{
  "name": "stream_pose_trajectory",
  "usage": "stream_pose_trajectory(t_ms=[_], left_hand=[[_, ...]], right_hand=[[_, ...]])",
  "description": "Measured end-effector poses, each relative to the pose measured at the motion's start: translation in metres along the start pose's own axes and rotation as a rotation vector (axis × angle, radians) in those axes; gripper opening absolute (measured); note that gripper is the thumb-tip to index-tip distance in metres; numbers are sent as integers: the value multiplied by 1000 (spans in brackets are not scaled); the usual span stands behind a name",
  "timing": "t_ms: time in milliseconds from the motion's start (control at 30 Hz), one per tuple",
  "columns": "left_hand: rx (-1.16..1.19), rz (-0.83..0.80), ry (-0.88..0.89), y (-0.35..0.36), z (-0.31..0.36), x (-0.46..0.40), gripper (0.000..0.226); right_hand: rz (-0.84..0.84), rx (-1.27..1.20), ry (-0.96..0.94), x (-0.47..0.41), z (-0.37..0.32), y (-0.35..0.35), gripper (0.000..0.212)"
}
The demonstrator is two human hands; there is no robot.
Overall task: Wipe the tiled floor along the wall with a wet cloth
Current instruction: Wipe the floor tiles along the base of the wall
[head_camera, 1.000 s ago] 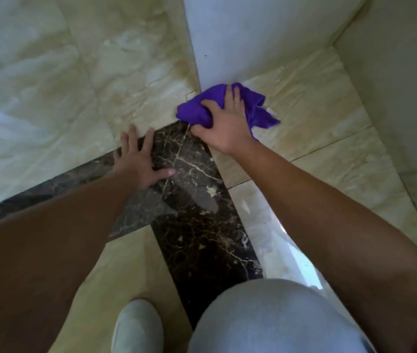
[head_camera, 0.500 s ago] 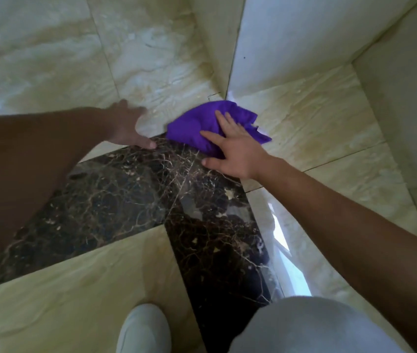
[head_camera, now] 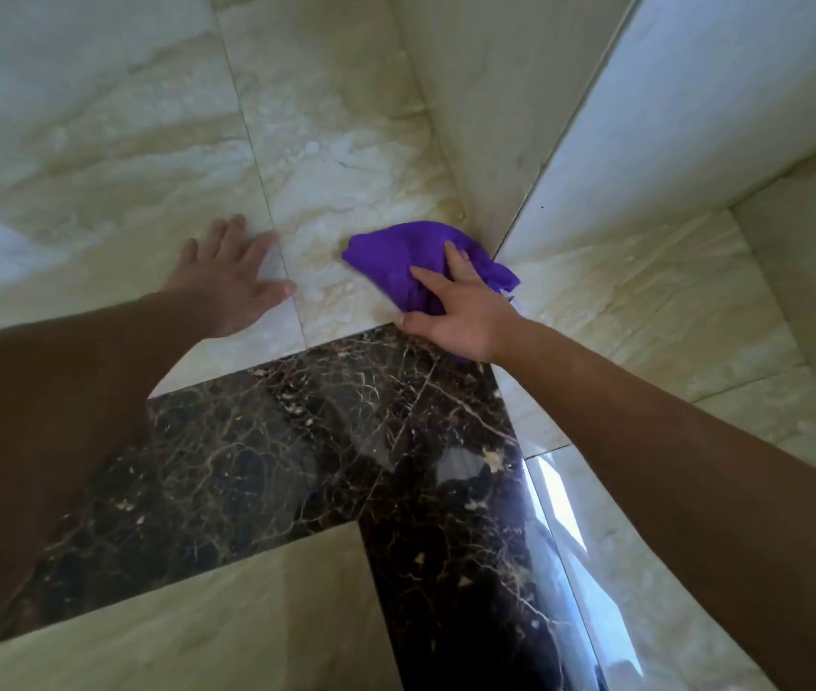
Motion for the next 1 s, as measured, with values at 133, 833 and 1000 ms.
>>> stream_pose_trajectory(t_ms=[133,833,1000], left_hand=[[127,128,-54,-9,-12,-29,81],[75,372,21,-52,-84,-122,63],[94,443,3,-59,-96,-140,62]], right_hand=[[45,-54,67,-28,-9,-11,85],[-38,193,195,-151,-60,-89,95],[4,236,238,-168,-66,-91,107]])
Point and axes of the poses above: each hand's wrist, its own x-axis away from the middle knuckle, its own y-axis out of the palm, z = x × y, the point moved 9 cm from there along -x, towards the middle knuckle, and after that the axes turned 4 degrees about -z, right-handed, at the moved point
